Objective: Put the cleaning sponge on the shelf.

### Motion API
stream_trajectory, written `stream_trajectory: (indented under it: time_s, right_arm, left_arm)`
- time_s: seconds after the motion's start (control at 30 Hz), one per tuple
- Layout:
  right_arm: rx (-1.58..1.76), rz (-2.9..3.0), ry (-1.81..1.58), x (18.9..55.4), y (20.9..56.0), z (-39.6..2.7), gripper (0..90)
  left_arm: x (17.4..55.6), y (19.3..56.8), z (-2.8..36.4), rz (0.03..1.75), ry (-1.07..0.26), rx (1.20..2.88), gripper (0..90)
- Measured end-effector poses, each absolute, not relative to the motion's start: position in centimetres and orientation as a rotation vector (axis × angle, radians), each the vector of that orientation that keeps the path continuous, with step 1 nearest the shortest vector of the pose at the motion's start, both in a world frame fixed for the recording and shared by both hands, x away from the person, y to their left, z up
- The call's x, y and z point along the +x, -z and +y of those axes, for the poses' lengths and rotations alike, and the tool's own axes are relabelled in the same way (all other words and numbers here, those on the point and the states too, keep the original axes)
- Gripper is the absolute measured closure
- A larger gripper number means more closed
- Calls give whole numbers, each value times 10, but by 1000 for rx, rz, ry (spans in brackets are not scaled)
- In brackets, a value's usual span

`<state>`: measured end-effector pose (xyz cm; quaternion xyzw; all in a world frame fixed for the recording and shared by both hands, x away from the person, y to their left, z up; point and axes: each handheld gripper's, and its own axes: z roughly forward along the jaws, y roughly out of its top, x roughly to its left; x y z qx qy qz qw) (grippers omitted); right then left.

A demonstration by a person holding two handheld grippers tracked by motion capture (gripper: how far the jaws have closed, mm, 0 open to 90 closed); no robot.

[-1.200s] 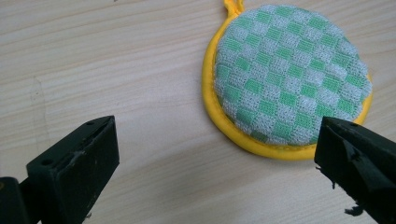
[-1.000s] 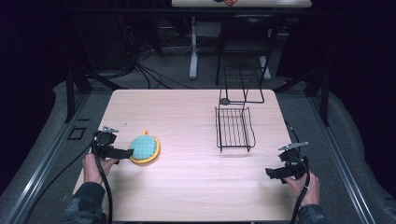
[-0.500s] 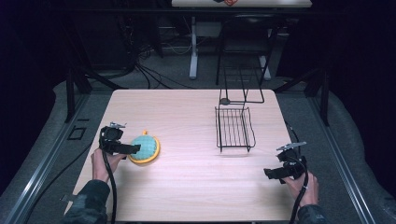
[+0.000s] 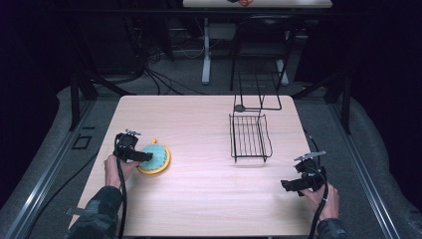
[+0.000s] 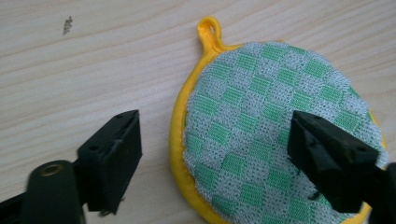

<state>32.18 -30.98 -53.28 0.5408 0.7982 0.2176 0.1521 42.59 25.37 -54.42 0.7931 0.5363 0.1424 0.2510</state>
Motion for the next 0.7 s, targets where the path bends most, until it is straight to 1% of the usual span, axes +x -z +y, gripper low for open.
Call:
stream_trajectory:
  time_s: [0.2,0.4,0.7]
  right_arm:
    - [1551,2289,-623,321,533,-310,18]
    - [1544,2295,-621,321,532,-309,20]
    - [1546,2292,-621,321,532,-310,20]
  left_arm:
    - [424,546,252,1441,-351,2148,405]
    - [423,547,252,1448,-343,2134,490]
    - [418,547,247,1453,-446,2157,711]
